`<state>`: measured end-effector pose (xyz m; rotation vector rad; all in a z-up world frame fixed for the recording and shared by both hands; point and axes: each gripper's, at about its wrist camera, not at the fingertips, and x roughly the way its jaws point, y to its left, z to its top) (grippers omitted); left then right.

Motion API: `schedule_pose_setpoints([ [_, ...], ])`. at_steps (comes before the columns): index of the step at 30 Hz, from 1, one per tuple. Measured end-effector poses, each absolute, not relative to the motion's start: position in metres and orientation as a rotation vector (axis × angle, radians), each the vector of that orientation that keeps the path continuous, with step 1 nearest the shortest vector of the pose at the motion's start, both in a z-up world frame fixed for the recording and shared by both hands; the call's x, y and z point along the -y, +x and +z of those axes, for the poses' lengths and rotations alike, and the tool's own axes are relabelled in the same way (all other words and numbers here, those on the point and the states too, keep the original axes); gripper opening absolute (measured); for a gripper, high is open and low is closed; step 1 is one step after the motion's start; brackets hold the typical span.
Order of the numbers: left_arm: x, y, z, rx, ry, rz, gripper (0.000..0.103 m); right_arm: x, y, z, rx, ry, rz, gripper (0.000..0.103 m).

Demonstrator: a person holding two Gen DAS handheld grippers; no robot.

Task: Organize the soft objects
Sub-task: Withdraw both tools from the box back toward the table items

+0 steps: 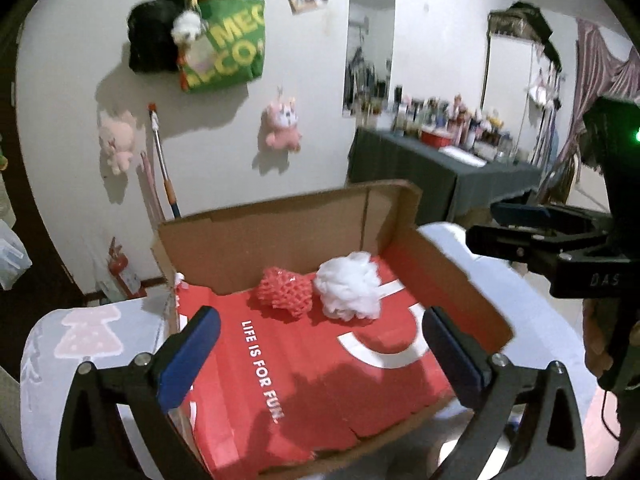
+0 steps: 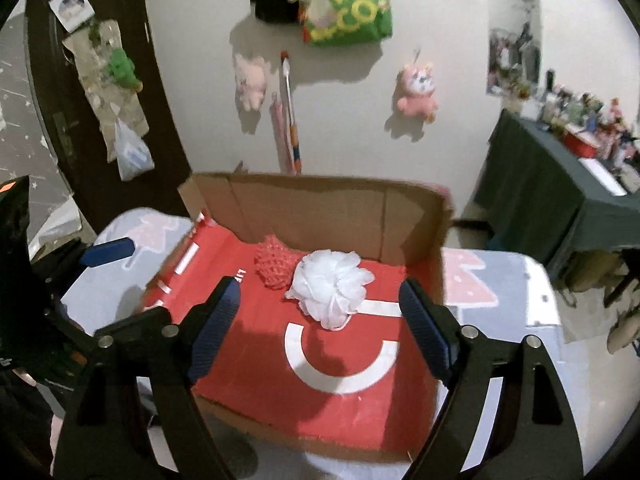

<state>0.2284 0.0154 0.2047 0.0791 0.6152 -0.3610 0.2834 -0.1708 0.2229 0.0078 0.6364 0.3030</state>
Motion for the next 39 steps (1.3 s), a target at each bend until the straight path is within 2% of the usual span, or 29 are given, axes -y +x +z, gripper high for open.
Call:
schedule_pose_setpoints([
  [7,-0.020,0.156,0.232,-0.499,0.016,-0.398,0.103,0.169,0.190,0.247,-0.451,-0.115,0.236,0.082],
  [9,-0.019,0.134,0.237,-0.466,0.019,-0.399,0.103,0.171,0.165,0.248,-0.412,-0.107,0.238,0.085],
  [10,-0.019,0.121,0.238,-0.444,0.019,-0.398,0.103,0.171,0.155,0.248,-0.401,-0.101,0.242,0.091],
  [18,-0.015,0.045,0.228,-0.324,0.020,-0.346,0.103,0.167,0.072,0.229,-0.302,-0.104,0.234,0.092],
  [21,-0.010,0.019,0.216,-0.279,0.037,-0.327,0.103,0.167,0.051,0.215,-0.293,-0.069,0.252,0.098],
  [25,-0.003,-0.003,0.193,-0.262,0.058,-0.295,0.103,0.164,0.031,0.190,-0.280,-0.062,0.226,0.098],
  [39,0.000,-0.007,0.090,-0.433,-0.007,-0.263,0.103,0.173,0.029,0.080,-0.415,0.004,0.159,0.098],
])
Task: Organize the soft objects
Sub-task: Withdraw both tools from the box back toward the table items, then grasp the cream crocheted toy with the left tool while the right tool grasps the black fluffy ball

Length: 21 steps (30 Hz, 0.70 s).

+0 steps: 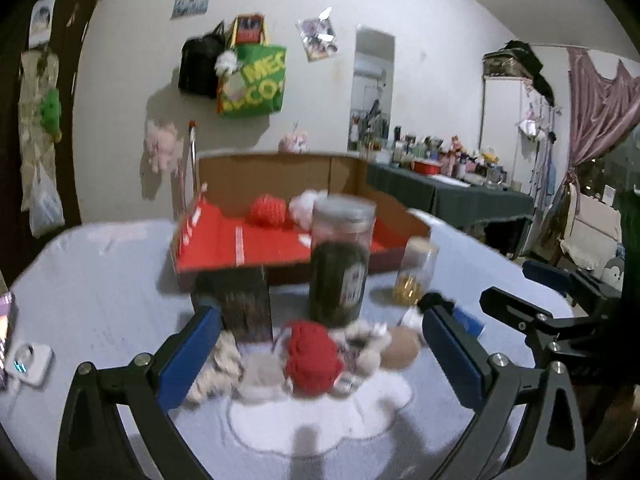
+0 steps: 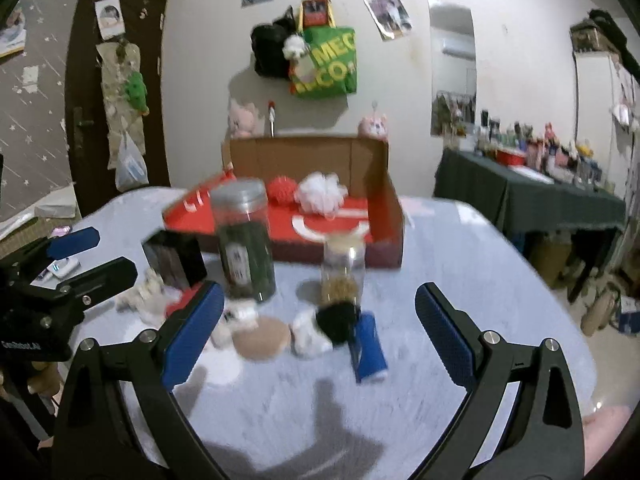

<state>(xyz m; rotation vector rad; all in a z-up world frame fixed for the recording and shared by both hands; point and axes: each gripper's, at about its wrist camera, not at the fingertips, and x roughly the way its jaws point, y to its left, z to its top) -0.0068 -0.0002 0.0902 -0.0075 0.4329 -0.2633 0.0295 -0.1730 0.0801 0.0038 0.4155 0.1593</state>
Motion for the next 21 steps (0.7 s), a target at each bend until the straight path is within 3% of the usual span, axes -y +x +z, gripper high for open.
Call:
schedule_pose_setpoints([
  [8,-0.007,0.007,0.052,-0.535,-0.037,-0.232,0.103,0.175,0.044,0.038,-0.511,0.026,0.164,0.098],
  [21,-0.035,0.023,0.049,-0.567,-0.034,-0.166,0.103,0.180,0.066,0.033,-0.566,0.082,0.194,0.098],
])
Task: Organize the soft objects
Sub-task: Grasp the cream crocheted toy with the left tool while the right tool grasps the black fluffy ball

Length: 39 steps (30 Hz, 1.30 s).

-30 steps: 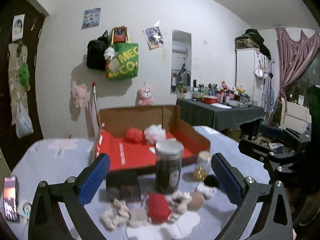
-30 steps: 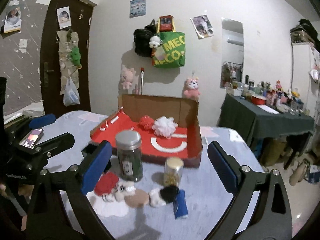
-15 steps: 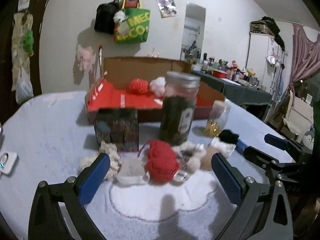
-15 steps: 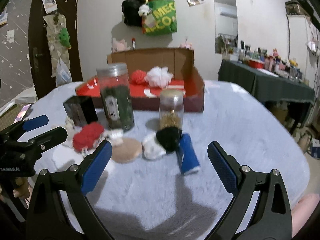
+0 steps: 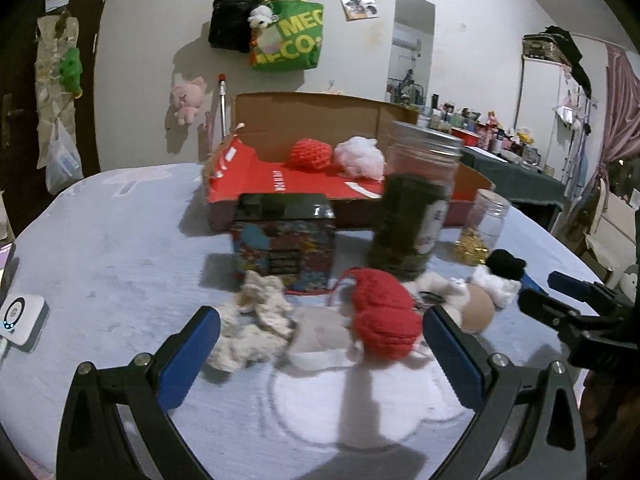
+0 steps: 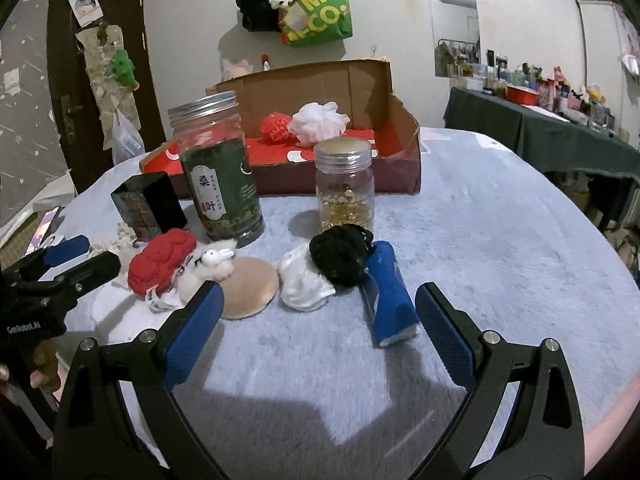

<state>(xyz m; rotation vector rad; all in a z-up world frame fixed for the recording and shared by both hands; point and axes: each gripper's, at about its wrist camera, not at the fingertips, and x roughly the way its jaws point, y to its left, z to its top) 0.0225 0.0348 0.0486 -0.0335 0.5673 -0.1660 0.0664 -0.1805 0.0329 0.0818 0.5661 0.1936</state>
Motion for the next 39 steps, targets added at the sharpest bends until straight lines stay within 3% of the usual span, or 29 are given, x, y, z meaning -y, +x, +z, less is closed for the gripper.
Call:
schedule_pose_setpoints([
  [10,-0.064,0.042,0.050,-0.628,0.005,-0.126,0.103,0.183,0.092,0.044,-0.599,0.101,0.205,0.098],
  [16,-0.080,0.057,0.045,-0.689,0.011,-0.129,0.093,0.188,0.108,0.046,-0.626,0.113,0.198,0.096],
  [19,-0.086,0.064,0.039,-0.730,0.015,-0.158,0.084,0.191,0.116,0.046,-0.649,0.120,0.208,0.079],
  [21,-0.091,0.069,0.035,-0.765,-0.017,-0.207,0.070,0.191,0.122,0.042,-0.682,0.126,0.229,0.066],
  [23,-0.094,0.073,0.034,-0.788,-0.062,-0.273,0.047,0.190,0.126,0.038,-0.710,0.129,0.243,0.031],
  [25,-0.092,0.073,0.037,-0.795,-0.068,-0.310,0.033,0.190,0.126,0.037,-0.715,0.137,0.270,0.029],
  [26,-0.089,0.072,0.038,-0.794,-0.061,-0.315,0.032,0.190,0.123,0.038,-0.705,0.138,0.278,0.026],
  [39,-0.049,0.039,0.088,-0.621,0.022,-0.392,0.030,0.175,0.101,0.066,-0.613,0.105,0.402,0.026],
])
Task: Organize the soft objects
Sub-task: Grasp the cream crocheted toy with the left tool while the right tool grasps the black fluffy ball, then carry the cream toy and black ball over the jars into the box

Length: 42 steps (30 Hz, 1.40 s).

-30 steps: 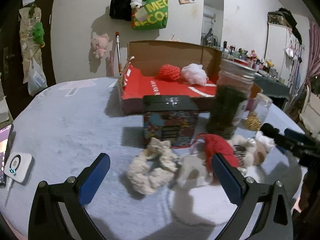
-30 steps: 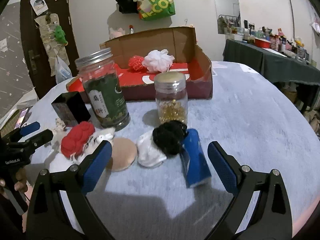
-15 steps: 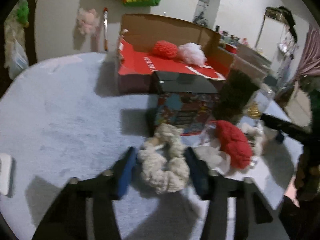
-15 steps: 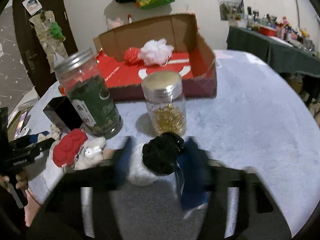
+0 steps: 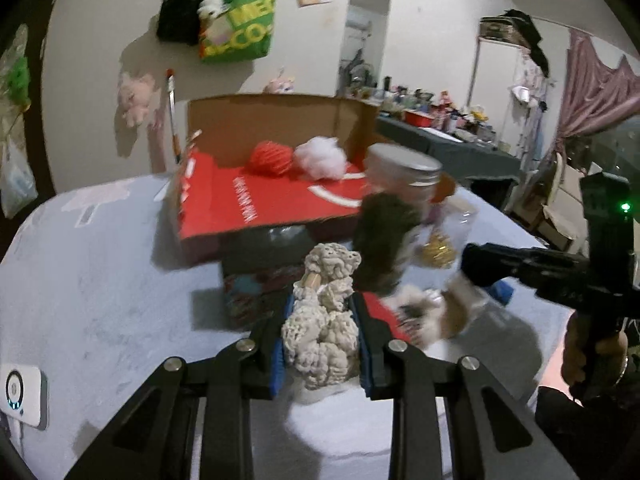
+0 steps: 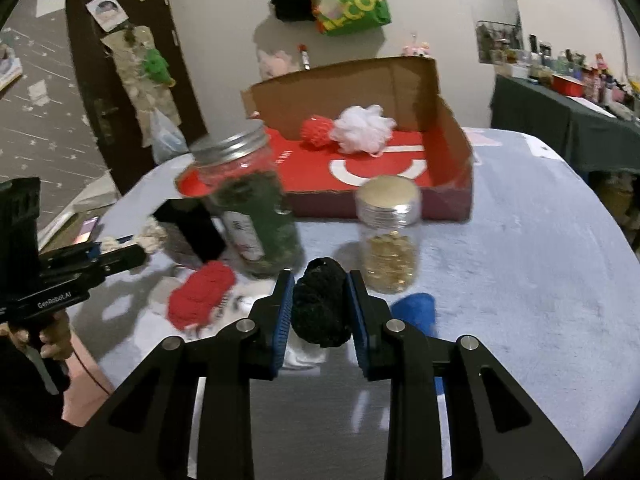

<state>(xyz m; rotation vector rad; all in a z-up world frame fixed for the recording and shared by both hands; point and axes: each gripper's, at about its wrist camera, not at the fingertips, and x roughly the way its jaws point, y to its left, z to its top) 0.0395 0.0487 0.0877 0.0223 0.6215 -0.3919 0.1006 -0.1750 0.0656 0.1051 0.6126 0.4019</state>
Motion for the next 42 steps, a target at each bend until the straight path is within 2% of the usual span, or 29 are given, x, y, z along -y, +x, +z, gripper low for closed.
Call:
schedule_pose_setpoints([
  [19,0.010,0.063,0.074,-0.692,0.009,-0.542,0.030,0.153,0.108,0.069,-0.611,0.125,0.543,0.026],
  [30,0.007,0.060,0.074,-0.692,0.009,-0.534,0.030,0.156,0.109,0.066,-0.619,0.145,0.549,0.026],
  [42,-0.045,0.044,0.082,-0.680,-0.033,-0.459,0.030,0.202,0.109,0.063,-0.636,0.232,0.490,0.026],
])
